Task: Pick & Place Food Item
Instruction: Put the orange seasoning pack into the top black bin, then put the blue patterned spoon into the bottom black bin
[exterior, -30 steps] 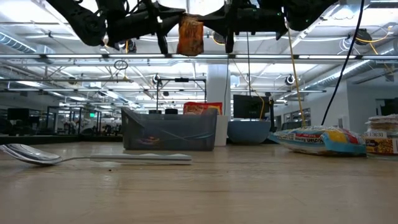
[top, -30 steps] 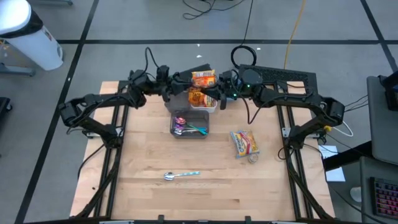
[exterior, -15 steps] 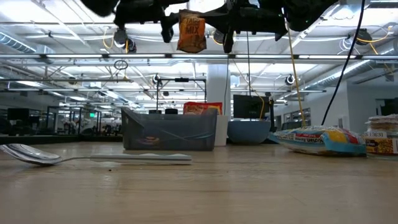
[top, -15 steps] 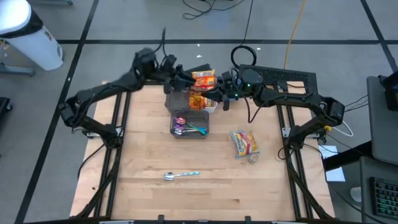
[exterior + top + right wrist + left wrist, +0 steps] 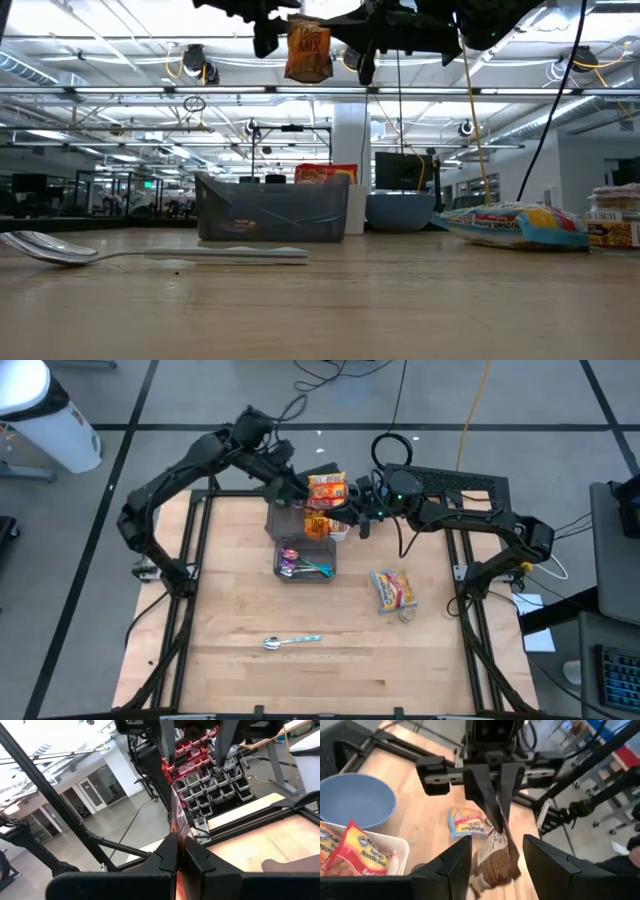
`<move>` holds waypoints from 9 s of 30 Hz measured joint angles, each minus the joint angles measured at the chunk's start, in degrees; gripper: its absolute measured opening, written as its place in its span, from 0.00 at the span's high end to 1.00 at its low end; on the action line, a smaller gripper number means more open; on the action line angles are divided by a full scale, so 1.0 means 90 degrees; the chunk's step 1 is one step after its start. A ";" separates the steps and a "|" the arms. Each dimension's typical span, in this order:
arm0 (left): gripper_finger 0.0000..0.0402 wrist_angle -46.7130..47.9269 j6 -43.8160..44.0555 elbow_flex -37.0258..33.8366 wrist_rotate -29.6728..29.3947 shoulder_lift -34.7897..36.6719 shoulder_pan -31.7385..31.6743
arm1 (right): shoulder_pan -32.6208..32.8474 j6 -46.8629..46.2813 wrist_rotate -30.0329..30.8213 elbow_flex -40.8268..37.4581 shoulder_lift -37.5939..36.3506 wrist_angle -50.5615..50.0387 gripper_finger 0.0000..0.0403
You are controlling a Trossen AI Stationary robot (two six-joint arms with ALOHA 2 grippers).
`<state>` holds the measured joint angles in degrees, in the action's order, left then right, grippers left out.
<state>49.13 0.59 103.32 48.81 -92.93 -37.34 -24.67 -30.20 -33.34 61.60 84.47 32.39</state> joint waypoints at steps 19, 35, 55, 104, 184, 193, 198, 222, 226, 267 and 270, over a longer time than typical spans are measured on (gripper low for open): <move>0.54 0.1398 -0.0676 0.1113 -0.0830 -0.0893 0.0822 | 0.0000 -0.0053 -0.0164 0.0000 -0.0002 -0.0096 1.00; 0.54 0.1343 -0.0669 0.1115 -0.1265 -0.0890 0.0866 | 0.0002 0.0066 -0.0165 0.0000 -0.0002 -0.0088 1.00; 0.98 0.1187 -0.1242 0.1115 -0.0878 -0.0890 0.0900 | 0.0002 0.0103 -0.0175 0.0000 -0.0002 -0.0105 1.00; 1.00 0.1033 -0.2310 -0.0662 -0.0434 -0.0557 -0.1338 | -0.0750 -0.0186 0.0199 0.0000 -0.0163 -0.1065 0.44; 1.00 -0.5398 0.0560 -0.5962 -0.2529 0.0436 -0.1591 | -0.0663 -0.0740 0.0563 -0.0828 -0.0160 -0.0341 0.48; 1.00 -0.5538 0.0571 -0.5962 -0.2310 0.0436 -0.1546 | -0.0663 -0.0668 0.0563 -0.0828 -0.0160 -0.0343 0.48; 1.00 -0.5773 0.0668 -0.5962 -0.2314 0.0436 -0.1412 | -0.0663 -0.0628 0.0566 -0.0828 -0.0160 -0.0346 0.48; 1.00 -0.6232 0.1126 -0.5959 -0.3438 0.0184 -0.0837 | -0.0663 -0.0572 0.0563 -0.0826 -0.0160 -0.0346 0.48; 1.00 -0.6362 0.1277 -0.5945 -0.3438 0.0030 -0.0792 | -0.0663 -0.0598 0.0565 -0.0826 -0.0160 -0.0345 0.48; 0.68 -0.7152 0.1646 -0.5804 -0.3104 0.0026 -0.0972 | -0.0663 -0.0593 0.0563 -0.0821 -0.0158 -0.0343 0.48; 0.64 -0.6947 0.1654 -0.5502 -0.3086 0.0025 -0.1125 | -0.0663 -0.0690 0.0559 -0.0821 -0.0158 -0.0343 0.48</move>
<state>-13.40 15.47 53.81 21.04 -92.71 -47.46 -30.63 -36.41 -28.31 54.22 83.05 29.30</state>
